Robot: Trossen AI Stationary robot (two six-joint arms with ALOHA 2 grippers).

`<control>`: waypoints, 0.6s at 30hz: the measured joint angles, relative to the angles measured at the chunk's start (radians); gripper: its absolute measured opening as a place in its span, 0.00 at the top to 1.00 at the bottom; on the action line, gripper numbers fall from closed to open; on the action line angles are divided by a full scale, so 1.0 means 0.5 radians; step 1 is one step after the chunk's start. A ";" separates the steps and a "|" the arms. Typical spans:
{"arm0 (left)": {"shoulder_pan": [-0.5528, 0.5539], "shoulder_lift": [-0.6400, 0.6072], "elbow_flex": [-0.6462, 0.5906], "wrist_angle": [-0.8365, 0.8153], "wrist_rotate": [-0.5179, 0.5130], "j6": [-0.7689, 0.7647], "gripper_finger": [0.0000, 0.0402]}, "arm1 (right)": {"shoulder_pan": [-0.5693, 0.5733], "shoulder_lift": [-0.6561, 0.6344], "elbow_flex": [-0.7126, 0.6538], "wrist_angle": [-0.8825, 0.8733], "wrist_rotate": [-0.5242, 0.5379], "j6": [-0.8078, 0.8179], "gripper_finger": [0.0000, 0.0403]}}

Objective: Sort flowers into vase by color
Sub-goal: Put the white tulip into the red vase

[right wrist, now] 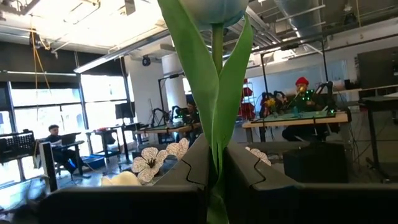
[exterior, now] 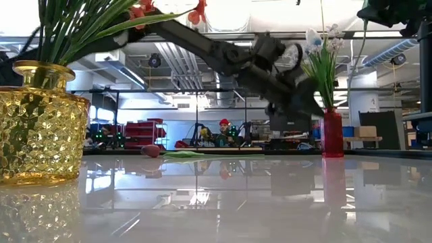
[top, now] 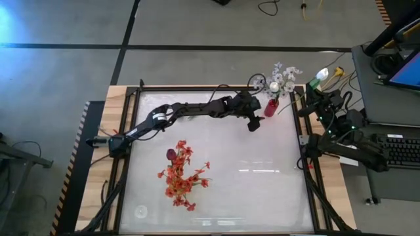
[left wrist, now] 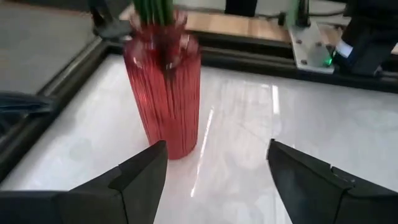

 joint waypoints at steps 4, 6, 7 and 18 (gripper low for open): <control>-0.007 -0.181 -0.243 0.233 -0.024 -0.046 0.35 | -0.001 0.000 0.000 0.014 0.000 -0.003 0.96; -0.004 -0.246 -0.361 0.261 -0.027 -0.046 0.35 | -0.001 0.000 0.000 0.014 0.000 -0.010 0.96; -0.004 -0.277 -0.439 0.276 -0.057 -0.021 0.35 | -0.001 0.000 0.000 0.012 -0.001 -0.009 0.96; -0.002 -0.368 -1.057 1.490 -0.135 -0.001 0.35 | -0.001 0.013 -0.058 0.150 0.000 0.026 0.96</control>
